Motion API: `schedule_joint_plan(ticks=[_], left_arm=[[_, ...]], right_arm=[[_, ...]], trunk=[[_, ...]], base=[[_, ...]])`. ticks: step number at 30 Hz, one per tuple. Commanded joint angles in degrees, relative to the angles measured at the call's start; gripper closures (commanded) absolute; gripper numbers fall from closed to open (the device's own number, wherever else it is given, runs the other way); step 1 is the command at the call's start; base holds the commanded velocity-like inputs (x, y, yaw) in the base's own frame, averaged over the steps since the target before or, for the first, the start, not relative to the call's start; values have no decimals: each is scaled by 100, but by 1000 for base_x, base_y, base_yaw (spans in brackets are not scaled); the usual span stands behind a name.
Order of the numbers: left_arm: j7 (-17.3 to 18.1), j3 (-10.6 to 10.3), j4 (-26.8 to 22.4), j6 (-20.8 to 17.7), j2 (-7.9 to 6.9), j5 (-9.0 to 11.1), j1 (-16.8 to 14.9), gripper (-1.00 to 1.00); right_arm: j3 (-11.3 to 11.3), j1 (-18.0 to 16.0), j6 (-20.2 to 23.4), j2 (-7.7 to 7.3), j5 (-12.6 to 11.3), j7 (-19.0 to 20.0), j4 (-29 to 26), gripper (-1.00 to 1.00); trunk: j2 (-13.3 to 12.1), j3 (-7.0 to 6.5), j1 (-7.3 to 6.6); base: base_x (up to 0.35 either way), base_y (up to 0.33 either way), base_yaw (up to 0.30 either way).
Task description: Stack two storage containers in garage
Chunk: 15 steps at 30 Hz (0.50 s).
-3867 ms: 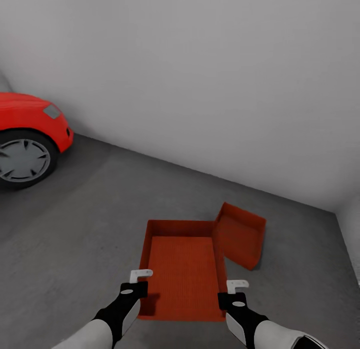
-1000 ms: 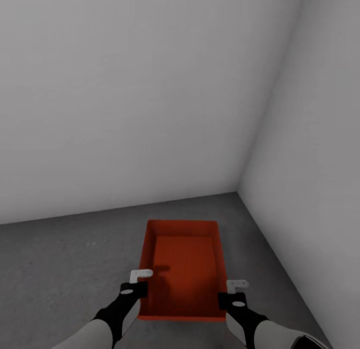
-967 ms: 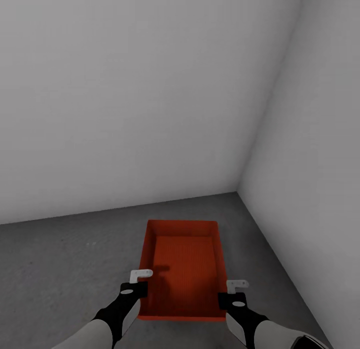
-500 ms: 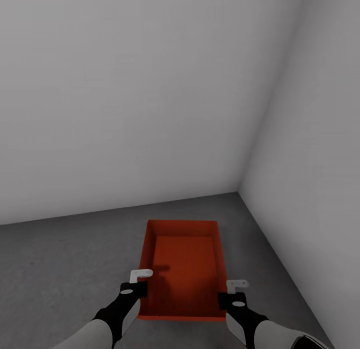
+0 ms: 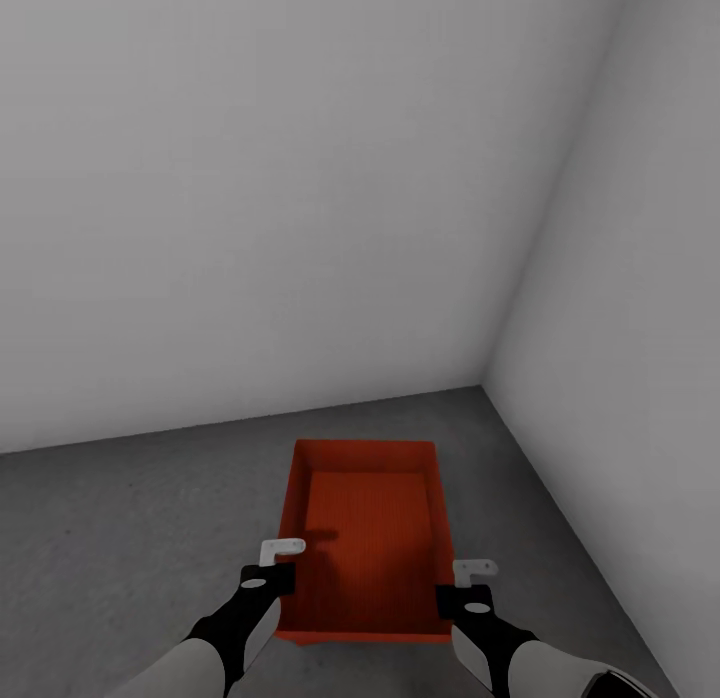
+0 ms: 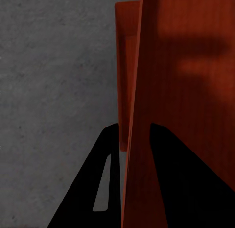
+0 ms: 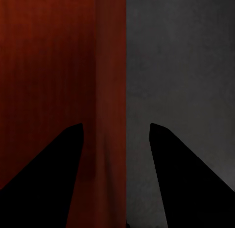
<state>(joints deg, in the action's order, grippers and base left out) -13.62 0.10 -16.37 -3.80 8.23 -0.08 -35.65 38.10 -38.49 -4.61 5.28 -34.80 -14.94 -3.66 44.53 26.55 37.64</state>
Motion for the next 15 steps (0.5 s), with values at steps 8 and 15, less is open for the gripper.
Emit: schedule_joint_plan(ticks=[8,15], left_arm=[[-35,122,-332,-42,-1,-89,-3,100],[-35,122,-332,-42,0,-89,-3,100]], right_arm=[[-13,-1,-22,-1,-106,-9,186,100],[-13,-1,-22,-1,-106,-9,187,100]], trunk=[[5,6,1],[5,6,1]], base=[[0,5,0],[0,30,0]])
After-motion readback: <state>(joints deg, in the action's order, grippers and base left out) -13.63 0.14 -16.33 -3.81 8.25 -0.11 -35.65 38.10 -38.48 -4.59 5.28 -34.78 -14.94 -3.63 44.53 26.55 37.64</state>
